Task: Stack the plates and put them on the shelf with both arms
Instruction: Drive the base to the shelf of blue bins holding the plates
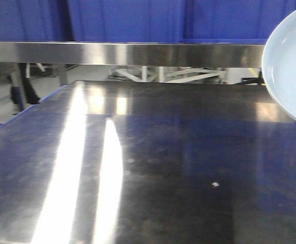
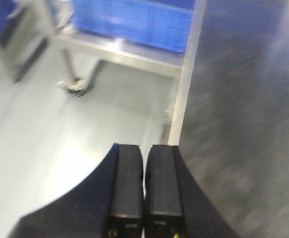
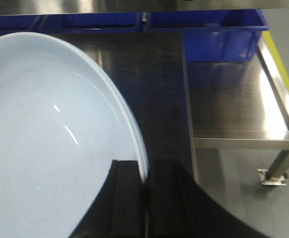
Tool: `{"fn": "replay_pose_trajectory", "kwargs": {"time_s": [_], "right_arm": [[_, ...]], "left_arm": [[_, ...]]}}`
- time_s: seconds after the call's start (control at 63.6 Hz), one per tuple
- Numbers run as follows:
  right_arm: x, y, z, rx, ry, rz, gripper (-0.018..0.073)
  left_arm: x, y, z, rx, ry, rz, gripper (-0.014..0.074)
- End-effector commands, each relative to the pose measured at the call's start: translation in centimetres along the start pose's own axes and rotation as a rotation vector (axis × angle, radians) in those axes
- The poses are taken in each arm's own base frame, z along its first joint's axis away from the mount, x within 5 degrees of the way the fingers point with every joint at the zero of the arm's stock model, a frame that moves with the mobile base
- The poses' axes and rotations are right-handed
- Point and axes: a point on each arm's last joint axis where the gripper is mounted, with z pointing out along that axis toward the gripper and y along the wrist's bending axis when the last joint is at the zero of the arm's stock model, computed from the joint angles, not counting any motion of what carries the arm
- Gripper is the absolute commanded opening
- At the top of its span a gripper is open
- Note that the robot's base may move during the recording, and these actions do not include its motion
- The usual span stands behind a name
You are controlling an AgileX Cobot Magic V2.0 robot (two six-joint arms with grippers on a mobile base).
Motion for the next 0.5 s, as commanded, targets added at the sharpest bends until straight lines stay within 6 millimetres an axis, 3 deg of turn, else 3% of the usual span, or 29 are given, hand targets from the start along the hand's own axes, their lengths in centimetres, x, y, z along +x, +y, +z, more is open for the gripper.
{"fn": "replay_pose_trajectory", "kwargs": {"time_s": [0.0,0.488], "right_arm": [[-1.82,0.23,-0.53,-0.020,-0.124,0.004,0.0057],[-1.82,0.23,-0.53,-0.020,-0.124,0.004,0.0057]], "left_arm": [[-1.36,-0.22,-0.41,0.020,-0.085,-0.008,0.0096],[-1.36,-0.22,-0.41,0.020,-0.085,-0.008,0.0096]]}}
